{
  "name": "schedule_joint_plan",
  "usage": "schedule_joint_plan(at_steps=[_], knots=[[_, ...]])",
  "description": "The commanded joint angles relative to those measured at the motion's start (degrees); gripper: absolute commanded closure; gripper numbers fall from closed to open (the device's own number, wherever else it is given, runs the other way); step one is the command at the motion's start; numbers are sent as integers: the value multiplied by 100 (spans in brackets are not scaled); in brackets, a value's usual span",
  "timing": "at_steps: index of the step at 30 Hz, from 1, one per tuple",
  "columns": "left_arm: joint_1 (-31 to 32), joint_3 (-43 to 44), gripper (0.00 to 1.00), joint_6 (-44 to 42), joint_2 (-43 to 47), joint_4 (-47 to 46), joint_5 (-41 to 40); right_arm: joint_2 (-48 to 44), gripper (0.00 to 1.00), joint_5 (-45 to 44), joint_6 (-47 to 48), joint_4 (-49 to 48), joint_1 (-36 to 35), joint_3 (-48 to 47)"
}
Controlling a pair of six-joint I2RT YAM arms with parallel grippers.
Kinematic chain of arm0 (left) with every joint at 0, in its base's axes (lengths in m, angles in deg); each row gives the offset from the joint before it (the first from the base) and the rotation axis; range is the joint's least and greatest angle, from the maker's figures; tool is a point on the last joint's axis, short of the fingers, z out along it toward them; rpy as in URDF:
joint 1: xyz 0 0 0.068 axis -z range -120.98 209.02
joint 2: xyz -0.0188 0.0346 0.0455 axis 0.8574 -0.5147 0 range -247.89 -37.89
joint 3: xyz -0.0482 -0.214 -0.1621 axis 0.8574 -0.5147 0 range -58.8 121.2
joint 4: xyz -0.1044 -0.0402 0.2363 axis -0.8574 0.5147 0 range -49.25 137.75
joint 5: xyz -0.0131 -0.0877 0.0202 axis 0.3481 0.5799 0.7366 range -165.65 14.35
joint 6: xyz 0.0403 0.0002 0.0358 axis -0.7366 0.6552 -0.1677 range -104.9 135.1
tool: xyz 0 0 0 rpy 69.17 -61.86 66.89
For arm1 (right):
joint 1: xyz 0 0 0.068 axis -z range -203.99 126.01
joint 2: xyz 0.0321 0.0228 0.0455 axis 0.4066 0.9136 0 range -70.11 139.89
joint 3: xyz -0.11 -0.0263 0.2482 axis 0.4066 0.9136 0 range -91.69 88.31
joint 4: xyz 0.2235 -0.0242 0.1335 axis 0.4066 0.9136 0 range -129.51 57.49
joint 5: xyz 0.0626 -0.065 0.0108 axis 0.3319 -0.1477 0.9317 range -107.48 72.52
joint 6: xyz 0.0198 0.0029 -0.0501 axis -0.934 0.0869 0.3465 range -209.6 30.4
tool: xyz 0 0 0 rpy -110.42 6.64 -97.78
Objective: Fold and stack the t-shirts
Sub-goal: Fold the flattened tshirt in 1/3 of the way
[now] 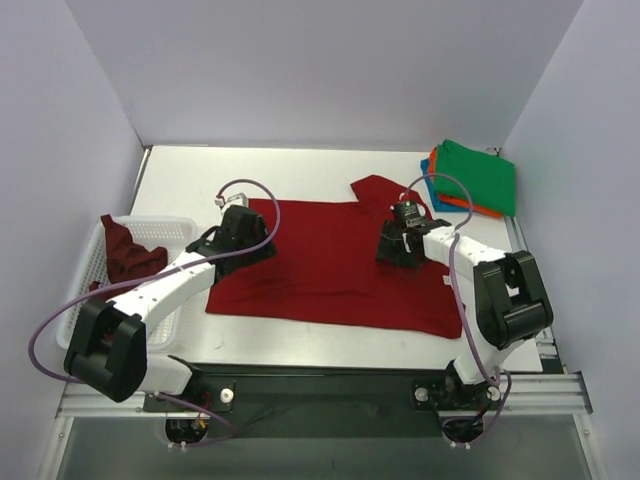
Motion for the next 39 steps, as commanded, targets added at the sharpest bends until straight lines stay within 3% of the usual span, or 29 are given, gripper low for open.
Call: schedule_joint_plan(at_steps=[1, 6, 17, 19, 29, 33, 39], knots=[[11, -33, 31, -23, 80, -220, 35, -429, 46, -282, 152, 324, 101, -274], [11, -244, 31, 65, 238, -168, 9, -1455, 41, -353, -348, 894, 320, -90], [29, -1166, 31, 407, 660, -36, -88, -3452, 41, -405, -1737, 1036, 795, 2432], [55, -1369, 31, 504, 748, -141, -105, -3769, 35, -675, -2027, 1045, 856, 2863], [116, -2125, 32, 1058, 519, -423, -299, -3515, 25, -511, -1923, 737, 1893, 3329], [397, -2520, 33, 1470, 941, -195, -553, -3523, 25, 59, -1834, 755, 2779, 3505], [1038, -2697, 34, 2068, 1679, 544, -905, -3717, 25, 201, -1817, 1360, 3387, 3541]])
